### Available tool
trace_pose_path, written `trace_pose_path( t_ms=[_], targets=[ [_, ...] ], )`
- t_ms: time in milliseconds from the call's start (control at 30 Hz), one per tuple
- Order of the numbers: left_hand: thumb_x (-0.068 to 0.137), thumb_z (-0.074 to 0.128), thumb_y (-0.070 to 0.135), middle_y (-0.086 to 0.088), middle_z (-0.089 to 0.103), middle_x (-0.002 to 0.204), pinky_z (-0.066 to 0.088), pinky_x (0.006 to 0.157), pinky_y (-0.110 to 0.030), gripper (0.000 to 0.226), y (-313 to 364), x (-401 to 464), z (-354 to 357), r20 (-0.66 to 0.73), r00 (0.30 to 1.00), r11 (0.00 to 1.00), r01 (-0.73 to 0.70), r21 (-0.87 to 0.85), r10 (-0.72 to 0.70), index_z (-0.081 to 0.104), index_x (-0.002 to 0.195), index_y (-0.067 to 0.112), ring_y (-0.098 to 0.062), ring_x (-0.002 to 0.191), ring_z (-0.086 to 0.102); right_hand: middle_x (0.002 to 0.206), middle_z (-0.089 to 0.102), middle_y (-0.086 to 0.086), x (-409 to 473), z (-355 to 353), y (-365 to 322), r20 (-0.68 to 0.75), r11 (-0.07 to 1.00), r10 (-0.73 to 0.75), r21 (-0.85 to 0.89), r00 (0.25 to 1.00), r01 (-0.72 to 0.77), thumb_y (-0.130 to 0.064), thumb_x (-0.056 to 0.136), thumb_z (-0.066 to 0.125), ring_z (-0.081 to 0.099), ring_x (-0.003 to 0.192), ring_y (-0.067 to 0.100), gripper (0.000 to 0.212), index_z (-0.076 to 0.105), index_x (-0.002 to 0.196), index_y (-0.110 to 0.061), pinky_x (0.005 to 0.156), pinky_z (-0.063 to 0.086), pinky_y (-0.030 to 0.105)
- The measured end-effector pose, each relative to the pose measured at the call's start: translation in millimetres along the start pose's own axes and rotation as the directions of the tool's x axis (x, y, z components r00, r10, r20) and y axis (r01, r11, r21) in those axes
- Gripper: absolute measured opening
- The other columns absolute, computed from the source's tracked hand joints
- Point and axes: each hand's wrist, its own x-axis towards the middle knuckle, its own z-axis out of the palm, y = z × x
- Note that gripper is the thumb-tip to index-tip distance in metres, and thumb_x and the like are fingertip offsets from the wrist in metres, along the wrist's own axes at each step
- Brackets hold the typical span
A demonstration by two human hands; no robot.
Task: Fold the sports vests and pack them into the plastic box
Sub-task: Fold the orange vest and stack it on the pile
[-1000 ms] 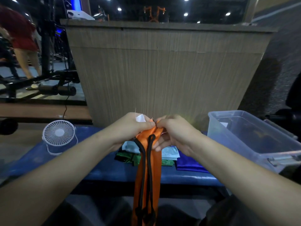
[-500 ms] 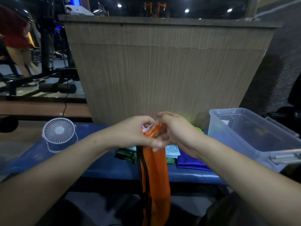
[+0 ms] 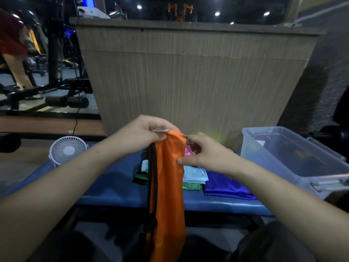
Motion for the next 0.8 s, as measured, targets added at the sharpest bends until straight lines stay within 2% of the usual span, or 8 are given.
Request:
trace_pose_path(
  t_ms=[67, 133, 233, 333, 433, 533, 600, 800],
  targets=[
    [0.095, 0.052, -0.008, -0.013, 0.076, 0.102, 0.051, 0.090, -0.034, 0.033, 3.8, -1.5, -5.4, -0.013, 1.000, 0.999, 0.000, -0.052, 0.000, 0.074, 0.109, 0.013, -0.016, 0.094, 0.069, 0.116, 0.057, -0.009, -1.3, 7.0, 8.6, 0.121, 0.981, 0.025, 0.186, 0.992, -0.047, -0.033, 0.075, 0.087, 0.056, 0.104, -0.002, 0.042, 0.063, 0.109, -0.039, 0.092, 0.046, 0.022],
    [0.097, 0.051, -0.004, -0.018, 0.073, 0.106, 0.051, 0.089, -0.042, 0.033, 6.2, -2.6, -10.1, -0.007, 1.000, 0.995, 0.011, -0.099, -0.012, 0.073, 0.110, 0.017, -0.024, 0.093, 0.068, 0.132, 0.061, -0.011, -1.5, 17.9, 18.3, 0.258, 0.933, -0.031, 0.355, 0.966, -0.065, -0.023, 0.077, 0.086, 0.053, 0.126, 0.005, 0.061, 0.058, 0.131, -0.029, 0.109, 0.042, 0.032],
    [0.098, 0.050, -0.003, -0.010, 0.074, 0.102, 0.053, 0.085, -0.035, 0.033, 9.5, -4.7, -16.5, -0.032, 0.999, 0.993, -0.015, -0.117, 0.012, 0.072, 0.110, 0.018, -0.018, 0.090, 0.069, 0.121, 0.069, -0.003, -3.3, 37.5, 23.2, 0.367, 0.873, -0.061, 0.471, 0.928, -0.129, -0.004, 0.079, 0.082, 0.062, 0.116, 0.013, 0.055, 0.060, 0.127, -0.018, 0.102, 0.050, 0.034],
    [0.096, 0.052, -0.004, 0.001, 0.075, 0.096, 0.054, 0.080, -0.023, 0.031, 10.0, -6.1, -23.5, -0.078, 0.996, 0.993, -0.038, -0.116, 0.029, 0.072, 0.109, 0.017, -0.009, 0.087, 0.070, 0.104, 0.074, 0.001, -4.9, 56.3, 30.9, 0.402, 0.934, -0.027, 0.336, 0.915, -0.120, -0.019, 0.072, 0.087, 0.069, 0.095, 0.015, 0.040, 0.067, 0.107, -0.016, 0.094, 0.056, 0.045],
    [0.097, 0.056, 0.000, -0.003, 0.076, 0.096, 0.053, 0.087, -0.033, 0.028, 6.9, -7.7, -31.8, -0.101, 0.995, 0.998, -0.015, -0.068, 0.008, 0.073, 0.107, 0.020, -0.014, 0.090, 0.071, 0.101, 0.071, 0.004, -3.4, 65.1, 38.5, 0.327, 0.997, -0.019, 0.081, 0.945, -0.008, -0.050, 0.061, 0.081, 0.067, 0.098, 0.023, 0.053, 0.069, 0.096, -0.011, 0.090, 0.053, 0.049],
    [0.097, 0.058, 0.000, -0.008, 0.076, 0.096, 0.052, 0.089, -0.037, 0.027, 1.6, -10.3, -36.8, -0.116, 0.993, 0.999, 0.009, -0.032, -0.012, 0.073, 0.104, 0.020, -0.016, 0.089, 0.072, 0.092, 0.052, -0.006, 0.4, 60.9, 47.3, 0.175, 0.977, -0.139, -0.135, 0.975, 0.164, -0.046, 0.066, 0.080, 0.047, 0.095, 0.022, 0.030, 0.054, 0.067, -0.030, 0.093, 0.041, 0.042],
    [0.096, 0.059, 0.001, -0.007, 0.076, 0.097, 0.053, 0.090, -0.037, 0.025, -2.2, -11.7, -39.7, -0.148, 0.989, 1.000, 0.029, 0.004, -0.028, 0.074, 0.102, 0.021, -0.016, 0.092, 0.072, 0.089, 0.047, -0.009, 2.1, 52.9, 53.5, 0.092, 0.952, -0.205, -0.214, 0.975, 0.220, -0.043, 0.067, 0.080, 0.039, 0.088, 0.018, 0.040, 0.041, 0.064, -0.034, 0.085, 0.035, 0.036],
    [0.096, 0.063, 0.008, 0.002, 0.077, 0.093, 0.054, 0.081, -0.028, 0.017, -12.6, -10.2, -48.4, -0.222, 0.975, 0.997, 0.011, 0.071, 0.005, 0.072, 0.101, 0.021, -0.010, 0.090, 0.072, 0.090, 0.051, -0.011, 3.2, 30.9, 61.0, -0.213, 0.910, -0.299, -0.356, 0.930, 0.211, -0.047, 0.068, 0.079, 0.030, 0.085, 0.011, 0.031, 0.057, 0.070, -0.025, 0.074, 0.027, 0.032]
  ],
)
